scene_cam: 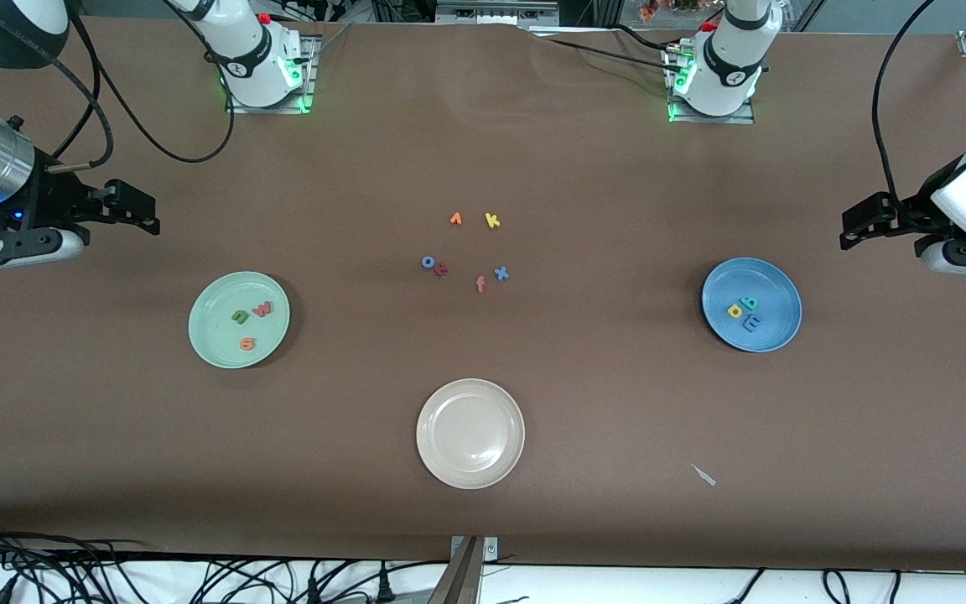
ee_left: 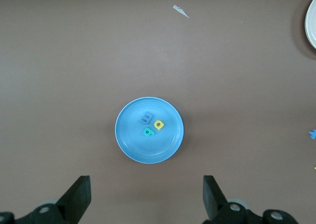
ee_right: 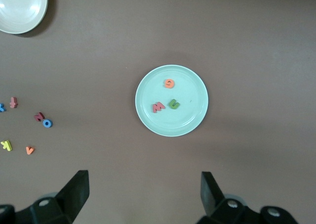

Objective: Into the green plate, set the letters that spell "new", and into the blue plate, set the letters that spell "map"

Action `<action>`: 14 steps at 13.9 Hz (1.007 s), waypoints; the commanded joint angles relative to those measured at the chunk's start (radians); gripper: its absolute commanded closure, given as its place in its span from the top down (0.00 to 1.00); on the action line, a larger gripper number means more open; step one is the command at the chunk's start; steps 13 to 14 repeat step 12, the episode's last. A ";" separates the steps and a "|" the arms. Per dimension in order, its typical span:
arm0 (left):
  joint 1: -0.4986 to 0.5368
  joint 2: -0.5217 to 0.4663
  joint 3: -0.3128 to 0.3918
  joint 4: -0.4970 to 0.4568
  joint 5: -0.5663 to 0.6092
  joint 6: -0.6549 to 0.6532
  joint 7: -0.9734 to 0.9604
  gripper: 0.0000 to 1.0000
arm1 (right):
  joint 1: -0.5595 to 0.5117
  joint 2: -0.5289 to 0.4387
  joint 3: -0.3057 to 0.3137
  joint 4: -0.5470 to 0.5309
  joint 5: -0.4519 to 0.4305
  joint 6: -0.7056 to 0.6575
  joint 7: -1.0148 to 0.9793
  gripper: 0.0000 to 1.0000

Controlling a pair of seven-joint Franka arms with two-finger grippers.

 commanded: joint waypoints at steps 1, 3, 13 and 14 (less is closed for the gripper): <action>0.004 -0.021 0.004 -0.022 -0.021 0.014 0.022 1.00 | -0.002 -0.008 0.009 0.007 -0.026 -0.019 -0.031 1.00; 0.004 -0.021 0.004 -0.022 -0.021 0.015 0.022 1.00 | -0.002 -0.008 0.007 0.007 -0.033 -0.019 -0.035 1.00; 0.004 -0.021 0.006 -0.022 -0.021 0.022 0.022 1.00 | -0.002 -0.011 0.010 0.008 -0.045 -0.019 -0.030 1.00; 0.004 -0.021 0.006 -0.022 -0.021 0.022 0.022 1.00 | -0.002 -0.011 0.010 0.008 -0.045 -0.019 -0.030 1.00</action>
